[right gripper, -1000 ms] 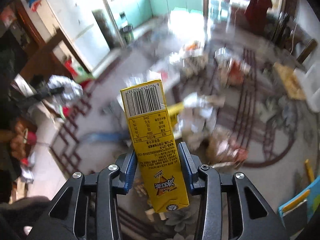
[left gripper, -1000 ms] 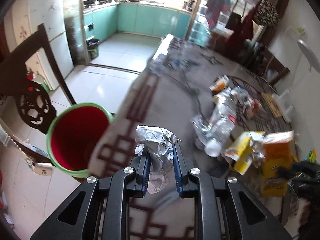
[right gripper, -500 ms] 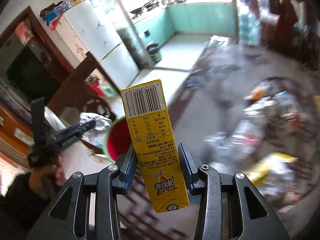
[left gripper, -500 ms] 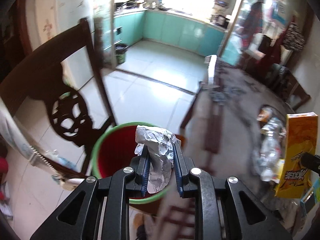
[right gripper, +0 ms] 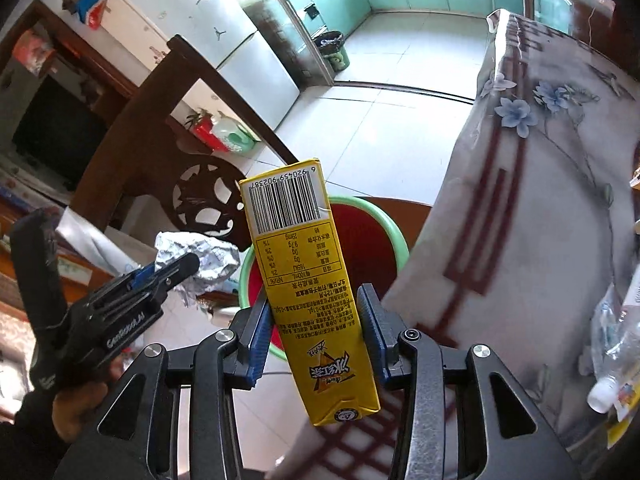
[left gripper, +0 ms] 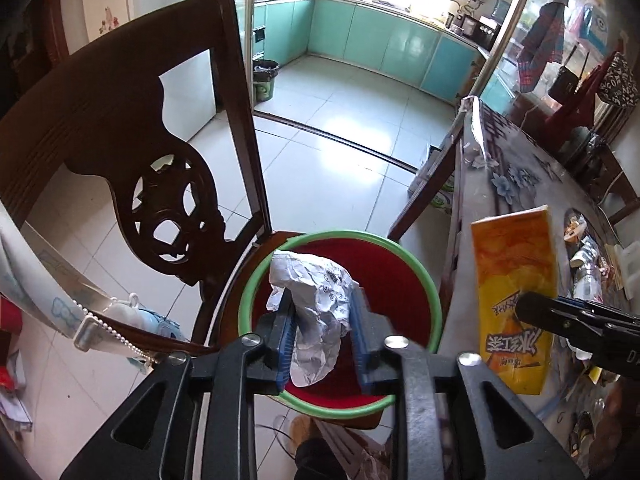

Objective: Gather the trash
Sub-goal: 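Carry foil and carton over red bucket and open both grippers, then move both tools back to the table toward more trash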

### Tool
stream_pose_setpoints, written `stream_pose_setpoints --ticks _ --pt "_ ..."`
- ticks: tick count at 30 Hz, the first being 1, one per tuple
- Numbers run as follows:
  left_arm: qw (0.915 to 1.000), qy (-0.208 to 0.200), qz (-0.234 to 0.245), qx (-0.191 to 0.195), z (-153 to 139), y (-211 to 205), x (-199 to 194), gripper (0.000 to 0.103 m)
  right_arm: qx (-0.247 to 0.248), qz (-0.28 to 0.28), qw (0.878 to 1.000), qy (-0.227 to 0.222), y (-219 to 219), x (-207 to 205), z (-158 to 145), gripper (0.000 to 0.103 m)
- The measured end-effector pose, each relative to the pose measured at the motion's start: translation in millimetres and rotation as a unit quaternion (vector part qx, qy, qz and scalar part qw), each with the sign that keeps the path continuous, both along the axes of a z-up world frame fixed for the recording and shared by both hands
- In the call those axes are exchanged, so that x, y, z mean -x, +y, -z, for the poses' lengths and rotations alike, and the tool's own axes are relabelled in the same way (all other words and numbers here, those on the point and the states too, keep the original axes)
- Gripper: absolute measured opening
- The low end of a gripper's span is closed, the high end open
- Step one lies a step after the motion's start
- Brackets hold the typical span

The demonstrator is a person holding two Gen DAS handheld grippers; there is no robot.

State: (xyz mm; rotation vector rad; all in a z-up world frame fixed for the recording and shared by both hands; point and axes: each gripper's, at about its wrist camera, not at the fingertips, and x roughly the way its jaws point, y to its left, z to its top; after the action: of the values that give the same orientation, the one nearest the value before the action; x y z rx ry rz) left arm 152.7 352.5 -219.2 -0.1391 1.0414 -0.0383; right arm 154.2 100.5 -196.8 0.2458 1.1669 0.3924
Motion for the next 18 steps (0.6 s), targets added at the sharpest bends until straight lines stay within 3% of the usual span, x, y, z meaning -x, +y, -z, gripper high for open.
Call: stream_pose_setpoints --ticks 2,4,10,18 --pt "0.9999 0.001 -0.002 -0.012 1 1 -3 0.065 0.000 0.013 1.000 0.003 -1 -1 -2 0.065" --pt "0.9998 -0.010 -0.004 -0.019 -3 1 -2 0.066 0.004 0.021 1.000 -0.005 1 6 -5 0.071" --pt "0.9997 -0.021 0.000 -0.008 -10 -8 1 0.066 0.025 0.024 0.999 -0.021 -12 21 -19 0.071" --pt "0.9986 -0.039 0.035 -0.001 -30 -64 12 0.066 0.039 0.054 0.997 -0.044 -61 56 -35 0.072"
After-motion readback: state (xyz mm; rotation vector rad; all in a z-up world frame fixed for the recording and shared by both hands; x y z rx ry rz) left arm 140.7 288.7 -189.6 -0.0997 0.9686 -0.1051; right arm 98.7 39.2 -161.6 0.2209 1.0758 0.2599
